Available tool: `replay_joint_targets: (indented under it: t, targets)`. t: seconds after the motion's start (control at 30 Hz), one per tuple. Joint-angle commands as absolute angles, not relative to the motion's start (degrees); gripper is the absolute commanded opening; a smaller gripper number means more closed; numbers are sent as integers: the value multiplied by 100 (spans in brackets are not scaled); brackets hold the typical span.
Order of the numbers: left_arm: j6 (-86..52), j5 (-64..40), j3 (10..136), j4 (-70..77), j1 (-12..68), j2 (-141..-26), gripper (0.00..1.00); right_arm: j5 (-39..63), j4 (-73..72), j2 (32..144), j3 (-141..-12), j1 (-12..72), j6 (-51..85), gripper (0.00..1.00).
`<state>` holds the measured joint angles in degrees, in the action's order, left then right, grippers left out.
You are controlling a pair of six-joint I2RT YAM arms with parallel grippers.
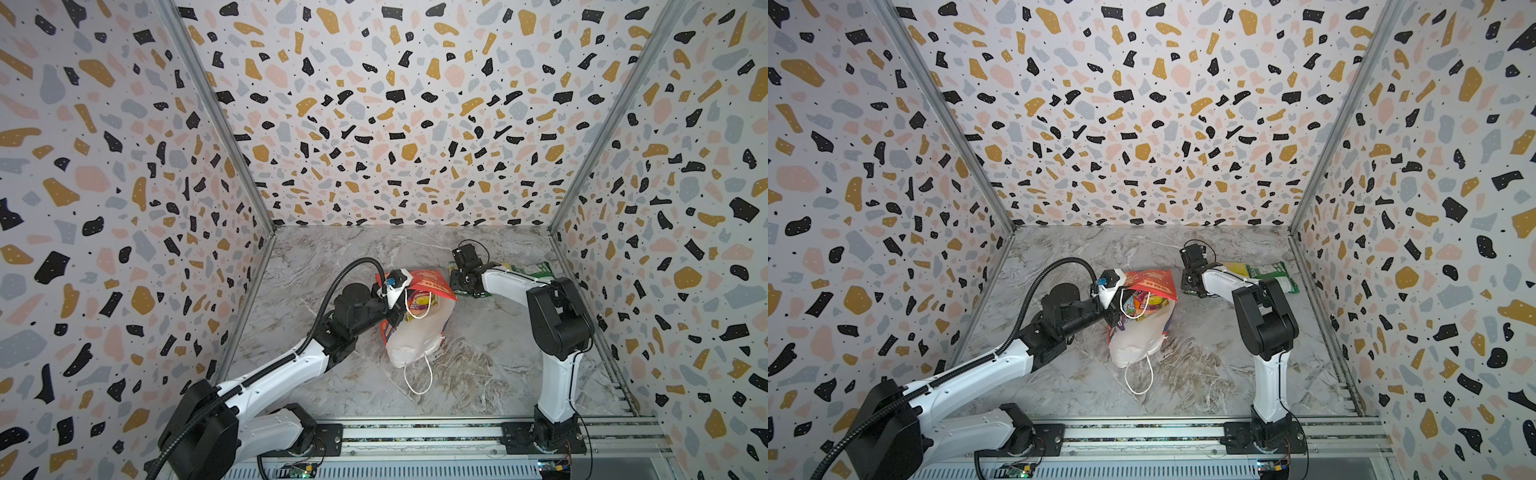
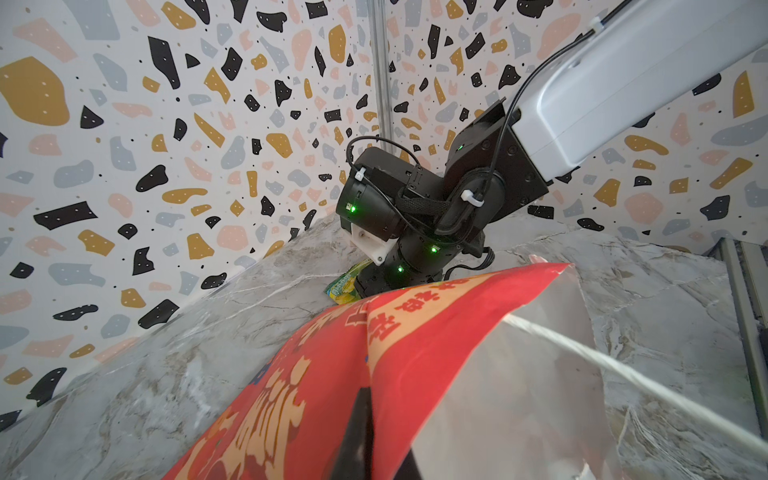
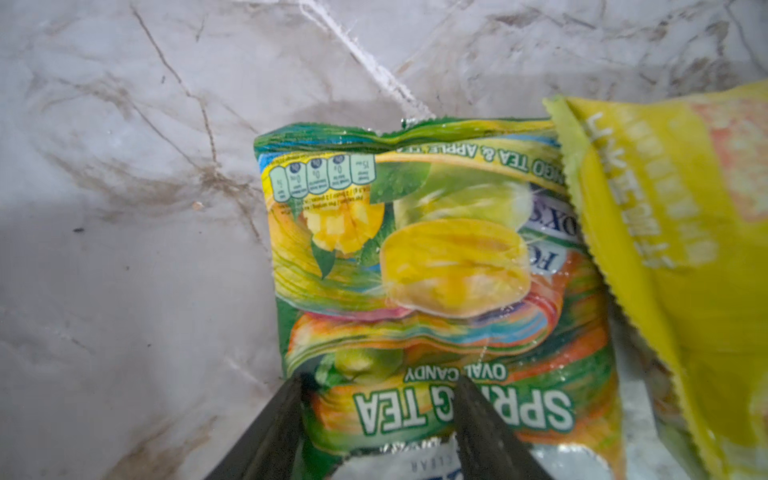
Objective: Take the snacks out of the paper bag
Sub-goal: Move the snack to the top-right of the table.
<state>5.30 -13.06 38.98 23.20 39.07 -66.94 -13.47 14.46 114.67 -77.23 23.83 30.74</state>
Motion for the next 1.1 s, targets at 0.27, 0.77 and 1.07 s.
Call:
replay_joint_targets:
  t: [0.27, 0.77, 1.07]
  targets:
    - [540, -1414, 3894, 2540, 3946, -6715, 0, -1112, 1566, 11552, -7723, 2181, 3138, 60]
    - [565, -1358, 3885, 2507, 3946, -6697, 0, -593, 1424, 11682, -7743, 2438, 2828, 60]
    - [475, -1254, 3956, 2442, 3946, -6619, 0, -564, 1533, 11120, -7729, 2468, 2613, 59]
